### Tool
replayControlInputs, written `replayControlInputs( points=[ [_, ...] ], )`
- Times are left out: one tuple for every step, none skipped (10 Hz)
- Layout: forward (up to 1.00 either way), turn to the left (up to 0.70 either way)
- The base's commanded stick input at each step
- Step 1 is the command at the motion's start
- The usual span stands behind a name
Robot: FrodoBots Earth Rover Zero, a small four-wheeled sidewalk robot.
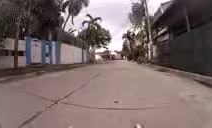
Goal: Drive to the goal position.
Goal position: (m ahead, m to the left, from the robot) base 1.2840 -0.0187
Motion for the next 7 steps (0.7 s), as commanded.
replayControlInputs(
  points=[
    [1.00,0.04],
    [1.00,0.04],
    [1.00,0.04],
    [1.00,0.04],
    [1.00,0.04],
    [1.00,-0.10],
    [1.00,-0.30]
  ],
)
